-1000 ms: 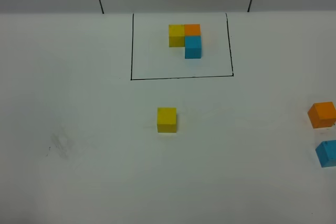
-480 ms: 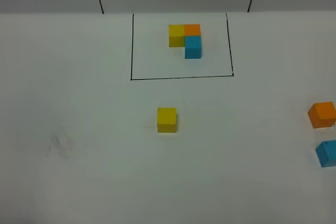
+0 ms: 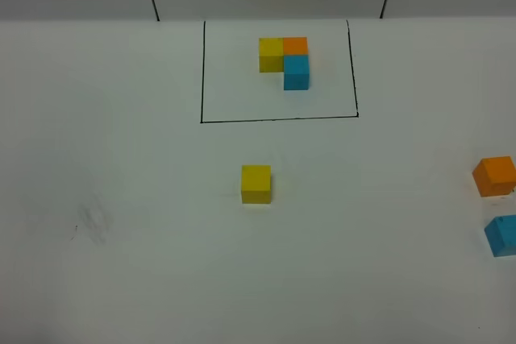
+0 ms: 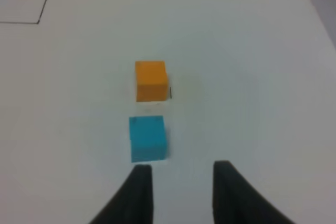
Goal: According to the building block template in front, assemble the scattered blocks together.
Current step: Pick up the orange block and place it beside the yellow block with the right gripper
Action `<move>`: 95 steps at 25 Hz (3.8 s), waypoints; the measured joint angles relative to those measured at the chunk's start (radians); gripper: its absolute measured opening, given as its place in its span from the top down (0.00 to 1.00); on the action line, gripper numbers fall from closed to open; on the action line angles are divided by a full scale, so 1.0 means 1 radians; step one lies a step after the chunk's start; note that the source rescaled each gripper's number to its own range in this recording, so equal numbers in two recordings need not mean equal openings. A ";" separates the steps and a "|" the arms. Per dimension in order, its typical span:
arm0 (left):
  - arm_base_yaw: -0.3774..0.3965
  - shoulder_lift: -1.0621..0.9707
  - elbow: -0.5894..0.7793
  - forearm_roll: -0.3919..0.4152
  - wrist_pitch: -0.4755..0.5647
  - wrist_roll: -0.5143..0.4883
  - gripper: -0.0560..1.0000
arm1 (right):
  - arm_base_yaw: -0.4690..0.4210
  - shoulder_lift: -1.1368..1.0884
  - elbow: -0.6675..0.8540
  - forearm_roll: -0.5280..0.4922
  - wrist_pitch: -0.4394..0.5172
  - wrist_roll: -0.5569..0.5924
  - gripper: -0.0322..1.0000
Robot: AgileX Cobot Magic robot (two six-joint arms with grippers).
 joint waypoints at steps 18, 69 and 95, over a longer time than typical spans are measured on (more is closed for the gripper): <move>0.000 0.000 0.000 0.000 0.000 0.000 0.31 | 0.000 1.083 -0.316 0.015 -0.280 0.067 0.13; 0.000 0.000 0.000 0.000 0.000 -0.002 0.31 | 0.206 1.748 -0.487 -0.026 -0.514 -0.312 0.73; 0.000 0.000 0.000 0.000 0.000 -0.002 0.31 | 0.747 1.986 -0.946 0.065 -0.244 -0.882 0.73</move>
